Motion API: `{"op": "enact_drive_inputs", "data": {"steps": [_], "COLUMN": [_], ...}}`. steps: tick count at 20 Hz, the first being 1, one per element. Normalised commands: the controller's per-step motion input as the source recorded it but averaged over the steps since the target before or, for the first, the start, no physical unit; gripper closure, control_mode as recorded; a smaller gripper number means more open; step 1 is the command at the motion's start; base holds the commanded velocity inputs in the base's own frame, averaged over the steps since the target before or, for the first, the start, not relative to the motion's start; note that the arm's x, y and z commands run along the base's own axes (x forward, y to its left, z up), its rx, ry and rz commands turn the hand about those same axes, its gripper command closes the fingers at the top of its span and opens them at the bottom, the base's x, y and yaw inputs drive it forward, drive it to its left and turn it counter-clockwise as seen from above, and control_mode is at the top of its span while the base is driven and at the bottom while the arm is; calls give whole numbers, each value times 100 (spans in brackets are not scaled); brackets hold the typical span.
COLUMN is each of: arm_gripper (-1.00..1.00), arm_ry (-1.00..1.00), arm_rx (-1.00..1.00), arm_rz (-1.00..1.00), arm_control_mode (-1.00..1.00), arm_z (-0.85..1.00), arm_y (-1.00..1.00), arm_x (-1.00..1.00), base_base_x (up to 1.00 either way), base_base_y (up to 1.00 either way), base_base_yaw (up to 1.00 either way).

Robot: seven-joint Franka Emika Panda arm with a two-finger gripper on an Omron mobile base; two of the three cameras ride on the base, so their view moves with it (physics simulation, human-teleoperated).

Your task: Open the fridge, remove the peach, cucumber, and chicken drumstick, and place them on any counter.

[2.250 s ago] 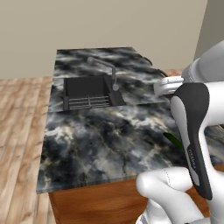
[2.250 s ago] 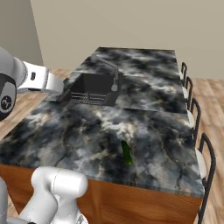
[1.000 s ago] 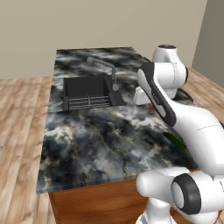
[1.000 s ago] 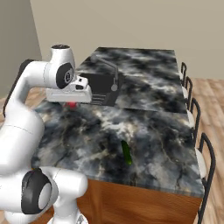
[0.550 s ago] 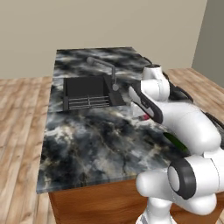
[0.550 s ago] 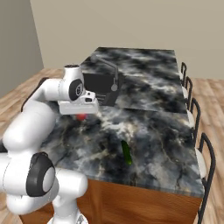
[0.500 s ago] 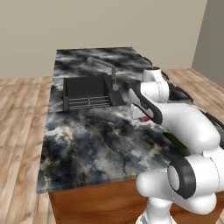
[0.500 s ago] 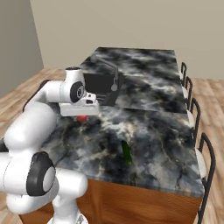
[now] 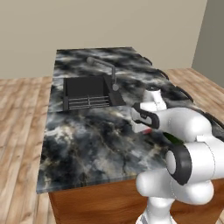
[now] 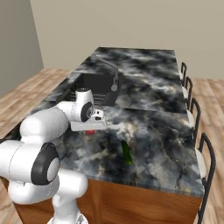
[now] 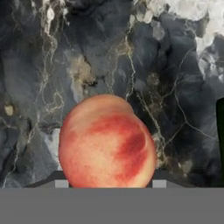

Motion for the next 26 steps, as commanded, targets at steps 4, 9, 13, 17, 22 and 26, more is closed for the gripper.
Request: {"op": "enact_drive_inputs", "data": {"steps": [4,9,13,17,22,26], "arm_gripper": [100,100,100,100,100,100], "arm_ry": [0,0,0,0,0,0], "arm_rx": [0,0,0,0,0,0], "arm_rz": [2,1,0,0,0,0], "arm_control_mode": [-100,-100,-100,-100,-100,-100], "arm_z": [-67,-51,-47,-37,-35,-34], "arm_y": [-13,-7,-5,0,0,0], "arm_x": [27,25,23,15,10,9], "base_base_x": [0,0,0,0,0,0], "base_base_y": [0,0,0,0,0,0], "base_base_yaw": [0,0,0,0,0,0]}}
